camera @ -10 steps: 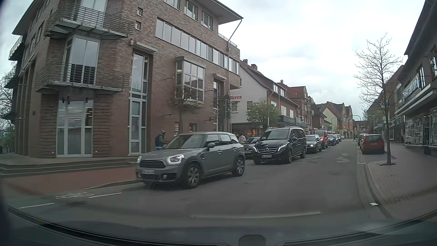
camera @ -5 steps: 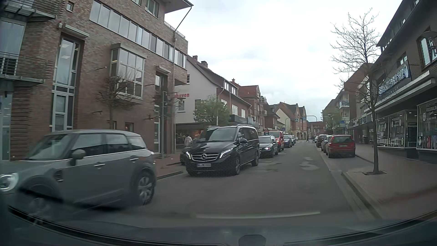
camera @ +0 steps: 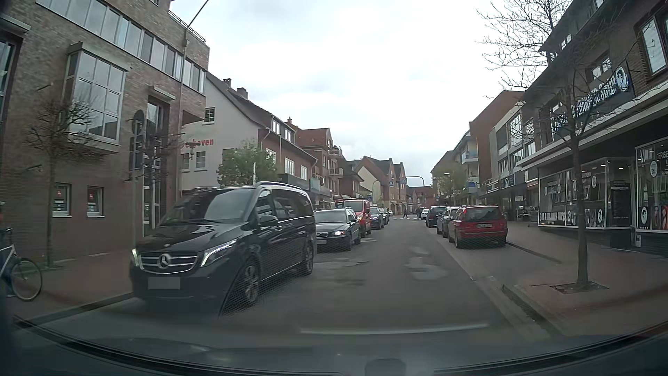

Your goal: Follow the waypoints while adhering to traffic rules and regulations

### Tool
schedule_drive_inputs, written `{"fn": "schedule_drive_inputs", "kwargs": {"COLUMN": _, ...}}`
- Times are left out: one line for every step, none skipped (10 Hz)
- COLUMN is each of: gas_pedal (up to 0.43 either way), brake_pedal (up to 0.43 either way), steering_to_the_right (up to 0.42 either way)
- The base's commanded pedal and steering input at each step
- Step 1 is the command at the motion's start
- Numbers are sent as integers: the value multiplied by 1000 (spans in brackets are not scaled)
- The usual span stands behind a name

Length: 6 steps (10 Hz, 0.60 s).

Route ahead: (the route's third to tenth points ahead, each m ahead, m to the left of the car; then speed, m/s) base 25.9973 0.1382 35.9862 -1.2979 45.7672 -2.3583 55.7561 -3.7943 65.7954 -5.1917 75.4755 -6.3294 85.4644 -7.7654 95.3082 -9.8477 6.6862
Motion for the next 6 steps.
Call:
{"fn": "schedule_drive_inputs", "kwargs": {"gas_pedal": 157, "brake_pedal": 6, "steering_to_the_right": 132}}
{"fn": "schedule_drive_inputs", "kwargs": {"gas_pedal": 157, "brake_pedal": 0, "steering_to_the_right": 117}}
{"fn": "schedule_drive_inputs", "kwargs": {"gas_pedal": 157, "brake_pedal": 0, "steering_to_the_right": 97}}
{"fn": "schedule_drive_inputs", "kwargs": {"gas_pedal": 150, "brake_pedal": 6, "steering_to_the_right": 78}}
{"fn": "schedule_drive_inputs", "kwargs": {"gas_pedal": 150, "brake_pedal": 0, "steering_to_the_right": 61}}
{"fn": "schedule_drive_inputs", "kwargs": {"gas_pedal": 150, "brake_pedal": 0, "steering_to_the_right": 50}}
